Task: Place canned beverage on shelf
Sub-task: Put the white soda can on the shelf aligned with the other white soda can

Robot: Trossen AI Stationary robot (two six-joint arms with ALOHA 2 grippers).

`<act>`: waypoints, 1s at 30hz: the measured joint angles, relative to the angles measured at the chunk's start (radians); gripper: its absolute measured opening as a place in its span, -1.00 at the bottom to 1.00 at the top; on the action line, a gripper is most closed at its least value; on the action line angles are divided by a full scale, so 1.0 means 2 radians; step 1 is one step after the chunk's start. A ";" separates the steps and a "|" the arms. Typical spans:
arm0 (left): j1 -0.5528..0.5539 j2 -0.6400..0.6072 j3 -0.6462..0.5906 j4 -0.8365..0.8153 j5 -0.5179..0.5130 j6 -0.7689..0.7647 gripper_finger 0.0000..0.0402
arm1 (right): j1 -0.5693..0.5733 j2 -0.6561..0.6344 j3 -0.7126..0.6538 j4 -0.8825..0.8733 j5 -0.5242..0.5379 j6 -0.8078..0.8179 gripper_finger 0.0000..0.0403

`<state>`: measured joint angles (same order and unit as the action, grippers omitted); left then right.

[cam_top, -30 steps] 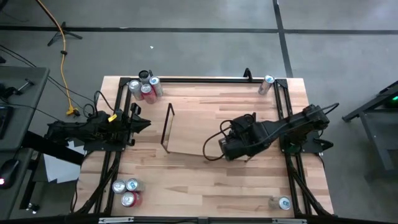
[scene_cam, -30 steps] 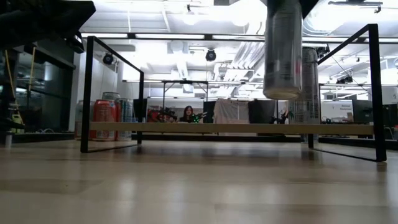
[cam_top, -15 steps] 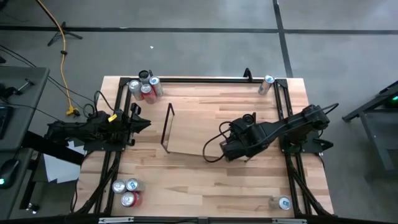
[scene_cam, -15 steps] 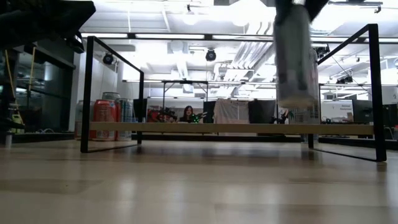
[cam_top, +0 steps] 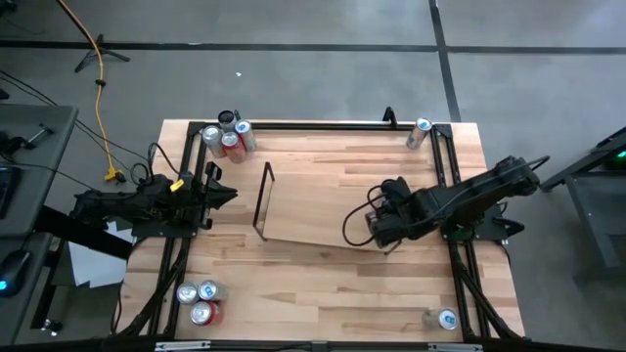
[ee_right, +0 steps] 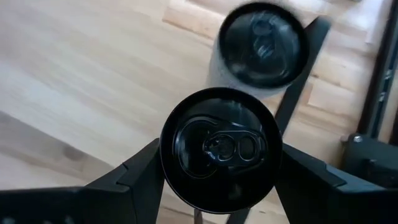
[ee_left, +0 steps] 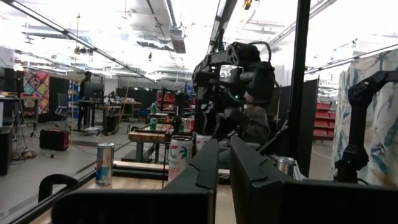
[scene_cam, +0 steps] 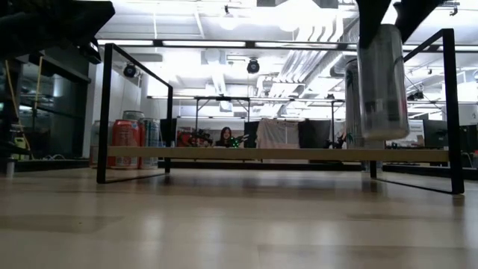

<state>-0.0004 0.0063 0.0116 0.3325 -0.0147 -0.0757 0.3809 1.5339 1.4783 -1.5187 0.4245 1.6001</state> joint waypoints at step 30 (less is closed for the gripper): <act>0.000 0.000 0.000 0.000 0.000 0.000 -0.98 | -0.004 0.001 -0.029 0.022 -0.006 0.009 0.31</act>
<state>-0.0004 0.0061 0.0116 0.3328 -0.0147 -0.0757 0.3729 1.5360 1.4197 -1.4742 0.4132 1.6175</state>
